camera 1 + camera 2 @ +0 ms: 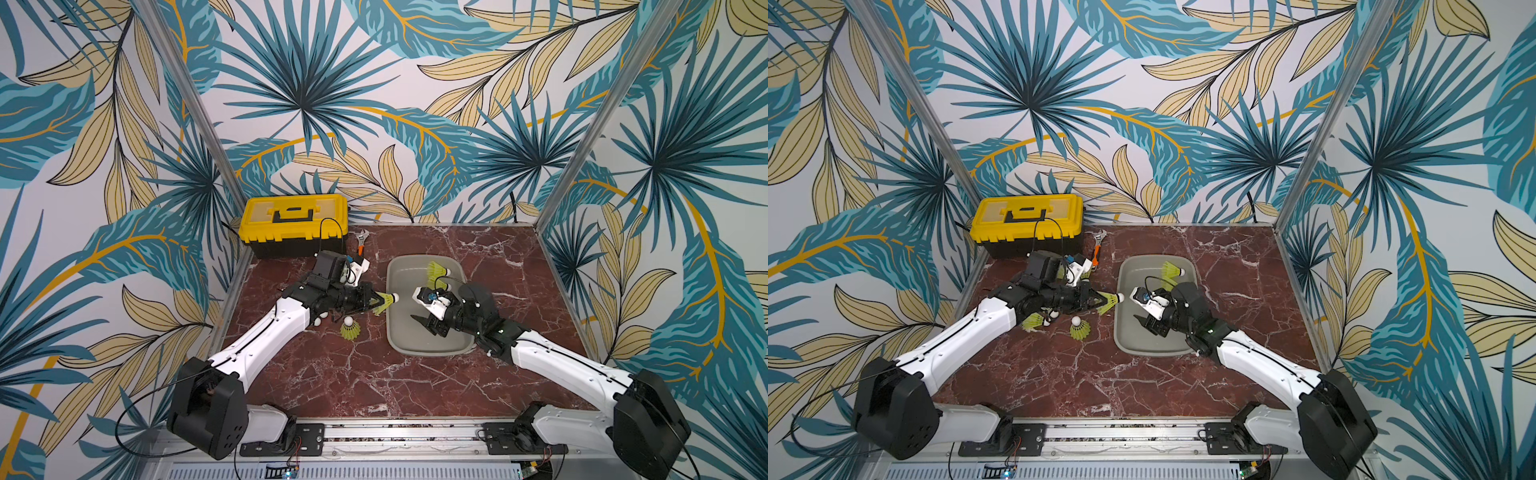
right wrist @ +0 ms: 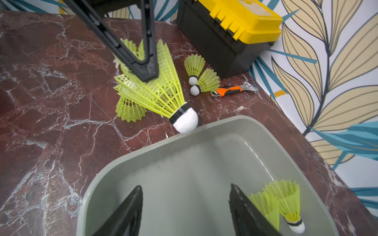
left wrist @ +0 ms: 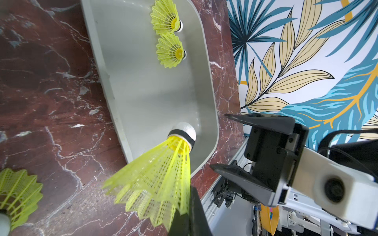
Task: Put the shuttlecocks into the storage box
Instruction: Place the shuttlecock in the storage box.
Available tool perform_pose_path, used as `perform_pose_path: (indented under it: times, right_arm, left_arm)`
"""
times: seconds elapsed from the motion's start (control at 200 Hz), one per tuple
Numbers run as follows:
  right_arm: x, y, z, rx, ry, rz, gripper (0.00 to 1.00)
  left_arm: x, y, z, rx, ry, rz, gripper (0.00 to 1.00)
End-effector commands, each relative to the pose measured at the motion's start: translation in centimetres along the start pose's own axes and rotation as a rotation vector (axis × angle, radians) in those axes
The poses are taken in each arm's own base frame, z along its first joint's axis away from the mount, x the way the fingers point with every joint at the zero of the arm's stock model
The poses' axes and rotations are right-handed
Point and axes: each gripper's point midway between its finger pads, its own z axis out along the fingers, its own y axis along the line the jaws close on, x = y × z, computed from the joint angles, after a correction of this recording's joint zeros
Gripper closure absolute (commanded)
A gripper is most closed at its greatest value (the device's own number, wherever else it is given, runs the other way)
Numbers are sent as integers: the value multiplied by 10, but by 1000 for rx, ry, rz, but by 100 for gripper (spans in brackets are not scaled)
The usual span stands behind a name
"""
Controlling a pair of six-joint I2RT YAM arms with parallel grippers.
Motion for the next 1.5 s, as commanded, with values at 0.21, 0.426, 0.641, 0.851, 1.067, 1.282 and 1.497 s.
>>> perform_pose_path:
  times: [0.21, 0.426, 0.641, 0.851, 1.067, 1.282, 1.497]
  right_arm:
    - [-14, 8, 27, -122, -39, -94, 33]
    - [-16, 12, 36, -170, -34, -91, 36]
    - [-17, 15, 40, -189, -42, -79, 40]
    - [-14, 18, 42, -208, -33, -74, 43]
    - [-16, 21, 43, -228, -38, -60, 55]
    - [-14, 20, 42, -221, -22, -19, 75]
    - [-13, 20, 41, -216, -11, 51, 77]
  left_arm:
    - [-2, -25, -11, 75, 19, 46, 99]
    - [1, -24, -8, 86, 40, 40, 99]
    - [1, -22, -5, 85, 45, 35, 99]
    - [0, -22, -2, 94, 52, 27, 99]
    - [0, -21, 0, 90, 52, 28, 98]
    - [-3, -25, -6, 77, 32, 53, 76]
    - [-9, -25, -13, 51, -23, 100, 59]
